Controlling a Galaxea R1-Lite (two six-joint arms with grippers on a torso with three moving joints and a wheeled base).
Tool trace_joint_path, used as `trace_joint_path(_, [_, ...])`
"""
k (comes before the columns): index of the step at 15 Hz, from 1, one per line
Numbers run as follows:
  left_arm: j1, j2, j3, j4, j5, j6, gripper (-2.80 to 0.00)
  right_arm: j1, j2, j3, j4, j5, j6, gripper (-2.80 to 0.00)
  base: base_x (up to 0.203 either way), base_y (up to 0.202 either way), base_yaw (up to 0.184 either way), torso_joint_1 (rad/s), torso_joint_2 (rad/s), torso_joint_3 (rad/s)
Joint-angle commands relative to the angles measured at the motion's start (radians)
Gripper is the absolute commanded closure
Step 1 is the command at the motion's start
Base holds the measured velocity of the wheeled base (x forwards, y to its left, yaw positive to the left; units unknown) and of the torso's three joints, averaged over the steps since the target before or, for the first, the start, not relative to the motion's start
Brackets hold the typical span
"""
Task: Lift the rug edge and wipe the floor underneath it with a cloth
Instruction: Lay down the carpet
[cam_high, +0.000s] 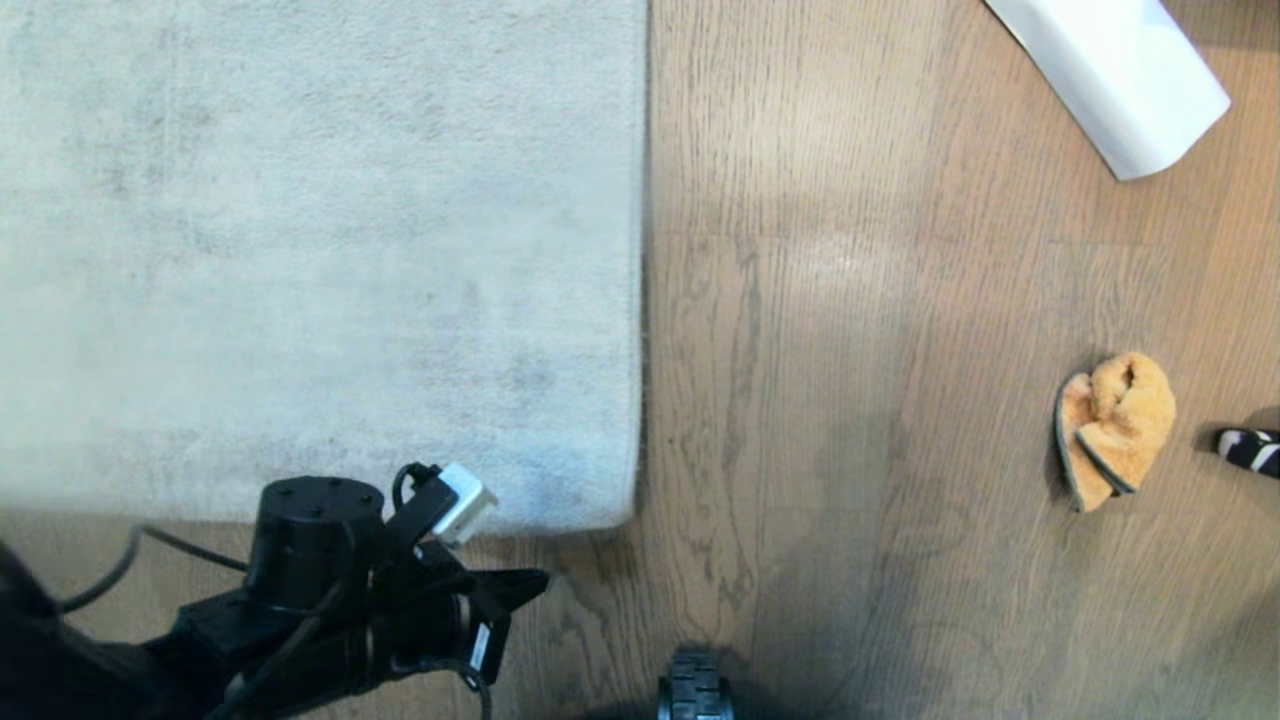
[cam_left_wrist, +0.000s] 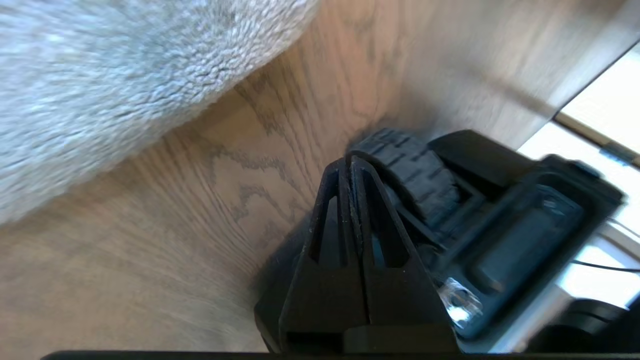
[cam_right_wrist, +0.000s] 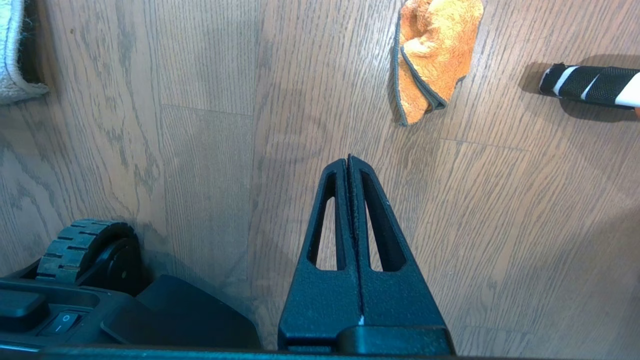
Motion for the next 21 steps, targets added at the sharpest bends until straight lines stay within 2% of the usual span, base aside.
trace_joint_path(1, [0.007, 0.176, -0.035, -0.040, -0.001, 0.004, 0.00, 0.000, 0.002, 0.000, -0.001, 0.000, -0.001, 0.00, 0.000, 0.000, 0.000, 0.000, 0.00, 0.000])
trace_joint_path(3, [0.024, 0.246, -0.098, -0.064, 0.005, 0.020, 0.00, 0.000, 0.002, 0.000, -0.001, 0.000, -0.001, 0.00, 0.000, 0.000, 0.000, 0.000, 0.00, 0.000])
trace_joint_path(6, [0.086, 0.303, -0.164, -0.066, 0.007, 0.118, 0.00, 0.000, 0.002, 0.000, -0.001, 0.000, -0.001, 0.00, 0.000, 0.000, 0.000, 0.000, 0.00, 0.000])
trace_joint_path(9, [0.115, 0.347, -0.193, -0.068, 0.009, 0.167, 0.00, 0.000, 0.002, 0.000, -0.001, 0.000, -0.001, 0.00, 0.000, 0.000, 0.000, 0.000, 0.00, 0.000])
trace_joint_path(15, [0.163, 0.412, -0.347, -0.069, 0.009, 0.302, 0.00, 0.000, 0.002, 0.000, -0.001, 0.000, -0.001, 0.00, 0.000, 0.000, 0.000, 0.000, 0.00, 0.000])
trace_joint_path(21, [0.188, 0.442, -0.452, -0.147, 0.009, 0.308, 0.00, 0.000, 0.000, 0.000, -0.001, 0.000, -0.001, 0.00, 0.000, 0.000, 0.000, 0.000, 0.00, 0.000])
